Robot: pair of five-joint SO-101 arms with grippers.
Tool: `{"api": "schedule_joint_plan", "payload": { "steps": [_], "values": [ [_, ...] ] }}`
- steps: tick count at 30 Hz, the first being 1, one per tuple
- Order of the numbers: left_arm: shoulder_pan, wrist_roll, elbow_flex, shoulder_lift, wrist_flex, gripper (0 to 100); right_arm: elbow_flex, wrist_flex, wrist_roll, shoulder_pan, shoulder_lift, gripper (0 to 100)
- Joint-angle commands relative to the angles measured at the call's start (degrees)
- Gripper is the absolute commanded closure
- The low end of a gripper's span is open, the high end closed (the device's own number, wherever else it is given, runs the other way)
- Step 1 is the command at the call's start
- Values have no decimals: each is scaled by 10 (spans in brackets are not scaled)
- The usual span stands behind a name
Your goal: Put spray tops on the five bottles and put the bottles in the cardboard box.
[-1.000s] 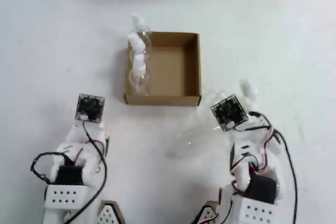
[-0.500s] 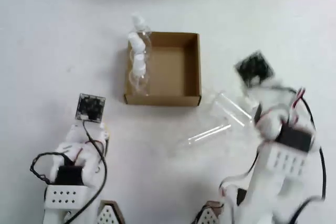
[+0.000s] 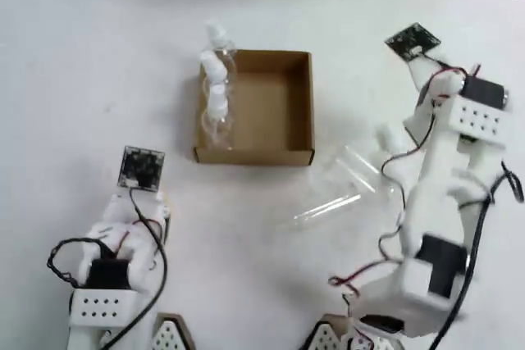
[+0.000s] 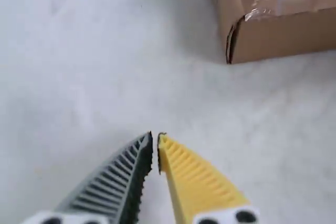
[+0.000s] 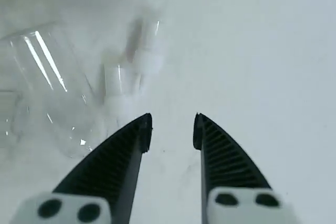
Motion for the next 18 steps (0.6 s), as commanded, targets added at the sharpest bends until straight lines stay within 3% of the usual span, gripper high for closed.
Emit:
{"api": "schedule_joint_plan", "payload": {
  "steps": [1,18],
  "values": [
    [-2,-4,-6,-7,-17,963,-53,3,4,2,54,885],
    [-1,-5,-6,-7,-18,962,-178,-34,-46,-36,278,858]
  ]
}}
